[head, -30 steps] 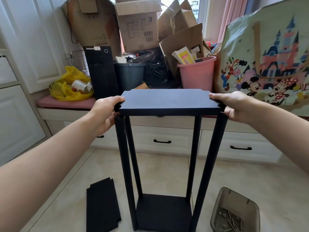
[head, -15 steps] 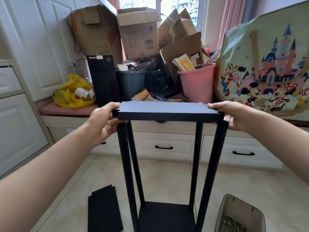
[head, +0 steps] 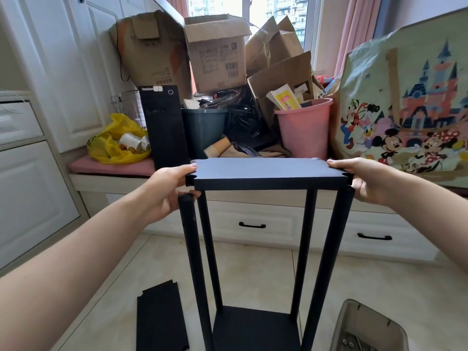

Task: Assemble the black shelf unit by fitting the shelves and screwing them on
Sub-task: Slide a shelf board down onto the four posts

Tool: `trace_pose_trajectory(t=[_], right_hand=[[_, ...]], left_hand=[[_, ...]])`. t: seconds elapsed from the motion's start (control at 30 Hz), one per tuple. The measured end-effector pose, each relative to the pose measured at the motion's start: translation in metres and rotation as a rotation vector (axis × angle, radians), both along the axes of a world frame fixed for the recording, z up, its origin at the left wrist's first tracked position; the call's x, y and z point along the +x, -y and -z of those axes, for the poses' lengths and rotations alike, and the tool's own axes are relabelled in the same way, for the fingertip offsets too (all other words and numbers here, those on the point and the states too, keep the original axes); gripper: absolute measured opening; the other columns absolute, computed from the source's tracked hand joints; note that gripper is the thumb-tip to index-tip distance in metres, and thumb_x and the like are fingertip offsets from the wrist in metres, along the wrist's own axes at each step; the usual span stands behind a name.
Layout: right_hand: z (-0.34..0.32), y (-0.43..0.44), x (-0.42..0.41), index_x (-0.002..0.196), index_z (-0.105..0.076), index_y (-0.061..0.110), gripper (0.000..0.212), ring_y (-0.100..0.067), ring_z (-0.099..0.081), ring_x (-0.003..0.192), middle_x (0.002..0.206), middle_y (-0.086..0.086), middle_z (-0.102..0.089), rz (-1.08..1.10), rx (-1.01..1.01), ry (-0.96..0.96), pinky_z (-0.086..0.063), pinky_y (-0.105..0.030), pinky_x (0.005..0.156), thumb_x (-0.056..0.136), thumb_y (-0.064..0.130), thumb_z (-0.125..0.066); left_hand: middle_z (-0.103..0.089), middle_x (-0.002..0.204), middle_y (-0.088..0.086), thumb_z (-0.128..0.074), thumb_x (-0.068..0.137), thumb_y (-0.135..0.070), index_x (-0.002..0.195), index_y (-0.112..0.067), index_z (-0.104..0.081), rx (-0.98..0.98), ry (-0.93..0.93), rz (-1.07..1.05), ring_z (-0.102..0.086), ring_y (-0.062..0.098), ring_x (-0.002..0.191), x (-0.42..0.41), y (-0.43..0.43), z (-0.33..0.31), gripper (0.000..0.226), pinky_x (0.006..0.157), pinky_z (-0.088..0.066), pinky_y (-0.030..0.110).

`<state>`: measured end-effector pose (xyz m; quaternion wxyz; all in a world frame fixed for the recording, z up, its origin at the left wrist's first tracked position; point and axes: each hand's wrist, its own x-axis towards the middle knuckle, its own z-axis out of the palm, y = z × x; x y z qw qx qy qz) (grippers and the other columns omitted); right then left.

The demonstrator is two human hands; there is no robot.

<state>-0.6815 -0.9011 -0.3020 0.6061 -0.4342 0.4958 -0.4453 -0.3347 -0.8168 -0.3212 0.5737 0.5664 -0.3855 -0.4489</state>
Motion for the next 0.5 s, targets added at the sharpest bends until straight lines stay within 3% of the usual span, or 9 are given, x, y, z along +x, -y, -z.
trace_pose_trajectory(t=[0.1, 0.17, 0.27, 0.4, 0.5], right_hand=[[0.0, 0.001, 0.0, 0.12, -0.06, 0.007, 0.027, -0.011, -0.068, 0.066, 0.105, -0.006, -0.066, -0.003, -0.002, -0.015, -0.057, -0.022, 0.053, 0.094, 0.014, -0.065], [0.002, 0.0, 0.0, 0.121, -0.06, 0.008, 0.028, -0.011, -0.069, 0.061, 0.105, -0.006, -0.066, -0.007, -0.005, -0.018, -0.057, -0.022, 0.05, 0.094, 0.016, -0.065], [0.007, -0.001, 0.001, 0.123, -0.06, 0.006, 0.03, -0.011, -0.069, 0.058, 0.097, -0.005, -0.069, -0.021, 0.005, -0.048, -0.057, -0.022, 0.051, 0.094, 0.015, -0.065], [0.011, -0.003, 0.002, 0.117, -0.063, 0.005, 0.025, -0.012, -0.071, 0.057, 0.087, -0.005, -0.073, -0.005, 0.003, -0.036, -0.057, -0.022, 0.048, 0.094, 0.014, -0.065], [0.014, -0.005, 0.004, 0.108, -0.065, 0.008, 0.018, -0.01, -0.07, 0.054, 0.069, 0.0, -0.074, 0.009, -0.004, -0.02, -0.054, -0.021, 0.044, 0.093, 0.018, -0.066]], left_hand=[[-0.073, 0.08, 0.005, -0.062, 0.1, -0.028, 0.122, -0.011, -0.061, 0.018, 0.009, 0.015, -0.068, 0.017, 0.052, 0.001, 0.0, -0.003, 0.027, 0.042, -0.051, 0.023], [-0.073, 0.086, 0.008, -0.06, 0.101, -0.025, 0.118, -0.011, -0.063, 0.035, 0.01, 0.033, -0.07, 0.018, 0.056, 0.002, 0.0, -0.004, 0.022, 0.044, -0.055, 0.024], [-0.076, 0.088, 0.009, -0.058, 0.102, -0.019, 0.116, -0.008, -0.066, 0.082, 0.065, 0.07, -0.073, 0.018, 0.067, 0.004, -0.003, 0.004, 0.02, 0.058, -0.063, 0.03], [-0.076, 0.099, 0.013, -0.061, 0.1, -0.018, 0.117, -0.009, -0.067, 0.074, 0.017, 0.05, -0.075, 0.019, 0.068, 0.004, -0.008, 0.019, 0.02, 0.054, -0.059, 0.029], [-0.07, 0.092, 0.013, -0.062, 0.099, -0.02, 0.115, -0.003, -0.065, 0.035, -0.075, -0.002, -0.07, 0.015, 0.058, -0.001, -0.008, 0.026, 0.024, 0.049, -0.056, 0.027]])
